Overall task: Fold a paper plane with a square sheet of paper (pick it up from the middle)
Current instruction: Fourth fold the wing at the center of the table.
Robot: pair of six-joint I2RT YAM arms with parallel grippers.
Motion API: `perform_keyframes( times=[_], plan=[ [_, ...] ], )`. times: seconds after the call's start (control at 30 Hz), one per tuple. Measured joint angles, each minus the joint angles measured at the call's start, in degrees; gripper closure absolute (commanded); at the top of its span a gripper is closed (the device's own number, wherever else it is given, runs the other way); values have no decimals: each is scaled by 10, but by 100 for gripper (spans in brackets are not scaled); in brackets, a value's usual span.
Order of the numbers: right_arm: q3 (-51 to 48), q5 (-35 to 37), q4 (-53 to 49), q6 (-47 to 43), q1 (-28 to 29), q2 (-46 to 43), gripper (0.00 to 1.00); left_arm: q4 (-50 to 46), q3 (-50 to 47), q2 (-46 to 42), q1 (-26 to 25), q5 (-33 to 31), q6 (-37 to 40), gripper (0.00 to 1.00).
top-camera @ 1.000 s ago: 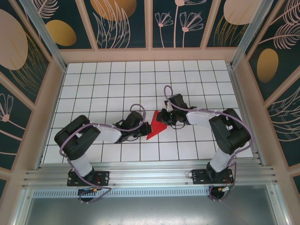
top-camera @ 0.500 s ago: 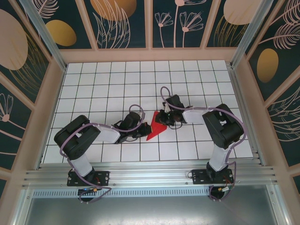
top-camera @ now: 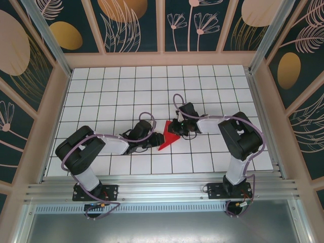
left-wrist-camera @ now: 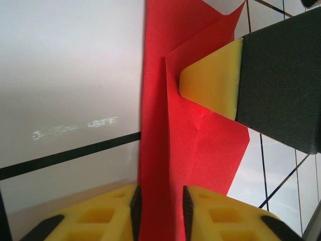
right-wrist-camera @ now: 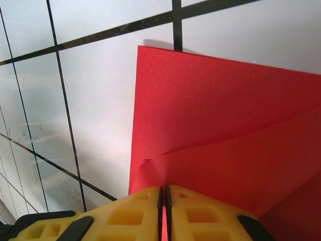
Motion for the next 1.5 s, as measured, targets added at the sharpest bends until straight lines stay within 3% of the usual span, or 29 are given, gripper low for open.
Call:
perform_keyframes(
  times=[0.17, 0.43, 0.87, 1.1, 1.5],
  plan=[
    [3, 0, -1, 0, 0, 0, 86, -14, 3, 0, 0, -6, 4, 91],
    [5, -2, -1, 0, 1, 0, 85, -26, 12, 12, 0, -10, 6, 100],
    [5, -3, 1, 6, 6, -51, 85, -54, 32, 20, 0, -14, 6, 100],
    [-8, -7, 16, 18, 27, -39, 86, -61, 38, 23, 0, -14, 10, 100],
    [-21, -8, 36, 29, -5, -3, 86, -88, 59, 33, 0, -14, 42, 100]
  ],
)
